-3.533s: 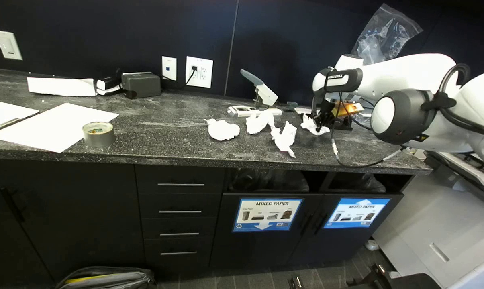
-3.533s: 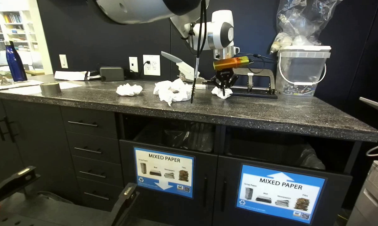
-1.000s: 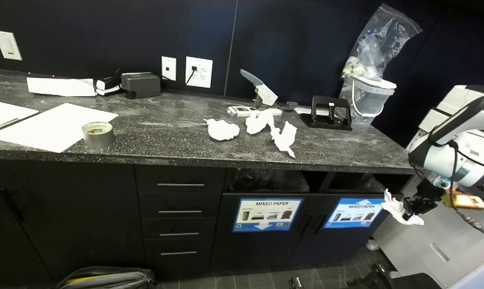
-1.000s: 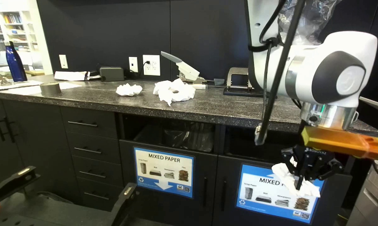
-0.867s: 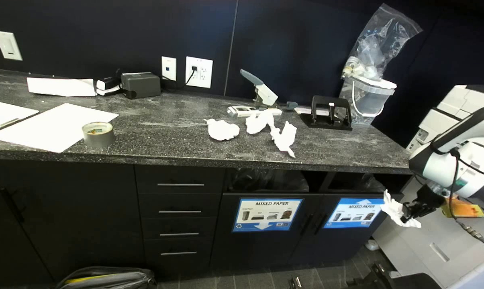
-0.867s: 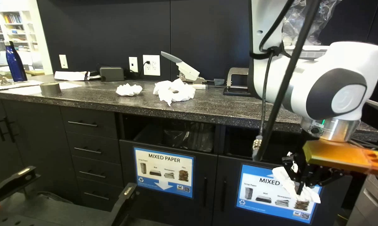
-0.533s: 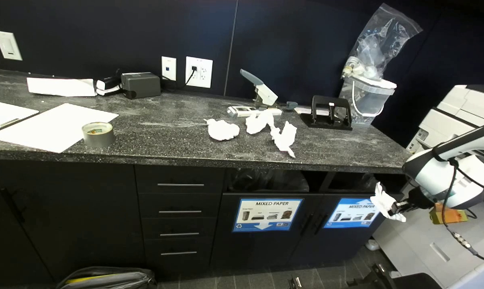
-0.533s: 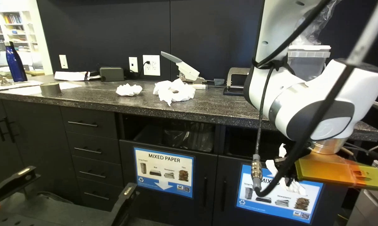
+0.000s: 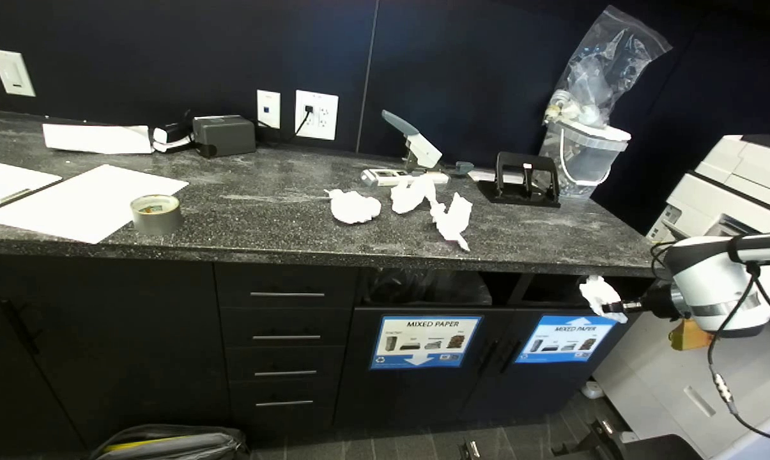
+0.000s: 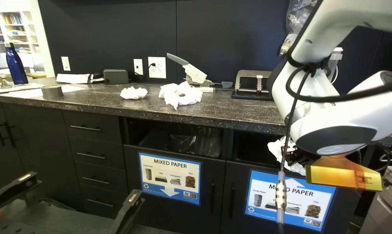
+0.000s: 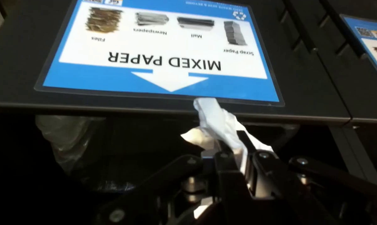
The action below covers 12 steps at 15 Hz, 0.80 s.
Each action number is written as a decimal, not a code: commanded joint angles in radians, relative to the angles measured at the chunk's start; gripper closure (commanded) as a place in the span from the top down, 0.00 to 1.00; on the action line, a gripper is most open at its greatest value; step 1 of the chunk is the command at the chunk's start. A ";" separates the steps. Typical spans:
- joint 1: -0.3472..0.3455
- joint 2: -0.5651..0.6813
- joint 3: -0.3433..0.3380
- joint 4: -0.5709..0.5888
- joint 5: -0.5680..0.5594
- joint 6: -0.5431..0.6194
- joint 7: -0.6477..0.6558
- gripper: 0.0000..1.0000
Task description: Put the papers in the first bin
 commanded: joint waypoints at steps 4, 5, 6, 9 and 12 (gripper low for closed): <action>-0.114 0.328 0.189 0.177 -0.114 -0.069 -0.136 0.10; -0.106 0.356 0.197 0.208 -0.114 -0.091 -0.152 0.10; -0.091 0.358 0.201 0.230 -0.103 -0.116 -0.160 0.10; -0.068 0.356 0.213 0.274 -0.073 -0.180 -0.179 0.09; -0.006 0.333 0.167 0.320 -0.049 -0.207 -0.170 0.10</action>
